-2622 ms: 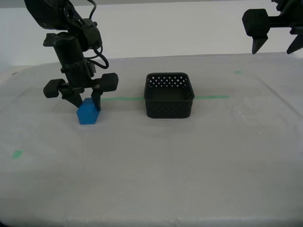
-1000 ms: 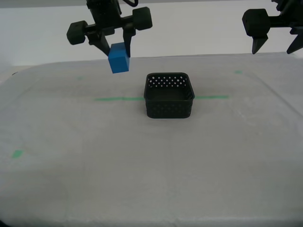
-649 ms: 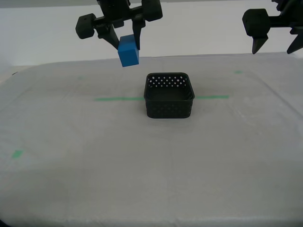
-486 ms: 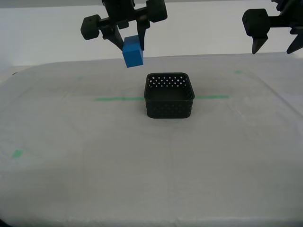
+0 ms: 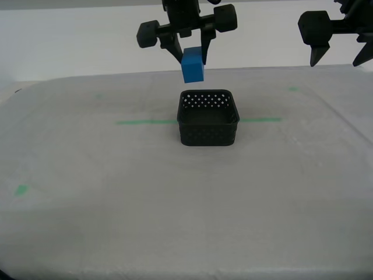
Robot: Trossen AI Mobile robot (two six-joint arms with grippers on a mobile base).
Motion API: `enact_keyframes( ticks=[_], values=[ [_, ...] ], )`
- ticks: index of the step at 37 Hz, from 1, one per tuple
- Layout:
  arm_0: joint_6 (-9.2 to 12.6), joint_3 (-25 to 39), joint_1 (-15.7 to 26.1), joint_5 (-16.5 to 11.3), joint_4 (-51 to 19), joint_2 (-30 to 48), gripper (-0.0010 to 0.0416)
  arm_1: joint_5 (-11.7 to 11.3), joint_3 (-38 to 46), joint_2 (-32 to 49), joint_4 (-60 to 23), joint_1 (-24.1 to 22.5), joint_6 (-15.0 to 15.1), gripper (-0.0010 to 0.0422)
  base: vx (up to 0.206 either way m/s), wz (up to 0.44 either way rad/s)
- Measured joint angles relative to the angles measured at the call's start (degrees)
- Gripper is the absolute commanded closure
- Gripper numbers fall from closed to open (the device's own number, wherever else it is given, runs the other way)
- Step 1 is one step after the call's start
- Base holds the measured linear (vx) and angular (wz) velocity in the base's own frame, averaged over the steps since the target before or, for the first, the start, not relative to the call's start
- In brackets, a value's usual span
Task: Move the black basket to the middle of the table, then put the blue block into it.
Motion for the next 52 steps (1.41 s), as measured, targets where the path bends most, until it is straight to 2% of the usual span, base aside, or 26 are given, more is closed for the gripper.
enact_keyframes(
  ticks=[9, 16, 26, 52],
  values=[
    [0.00, 0.00, -0.04, 0.00, 0.00, 0.00, 0.0007, 0.02, 11.58, 8.63, -6.67, -0.59, 1.14, 0.0412, 0.000, 0.000],
    [0.00, 0.00, -0.04, 0.00, 0.02, 0.00, 0.0007, 0.24, 16.39, 13.68, -10.62, -0.59, 1.97, 0.0412, 0.000, 0.000],
    [0.00, 0.00, 0.02, 0.00, 0.37, 0.00, 0.0007, 0.83, 16.70, 16.87, -10.40, -0.57, 3.69, 0.0412, 0.000, 0.000],
    [0.00, 0.00, 0.00, 0.00, 0.39, 0.00, 0.0007, 1.01, 16.09, 17.42, -8.37, -0.42, 4.68, 0.0412, 0.000, 0.000]
  ],
)
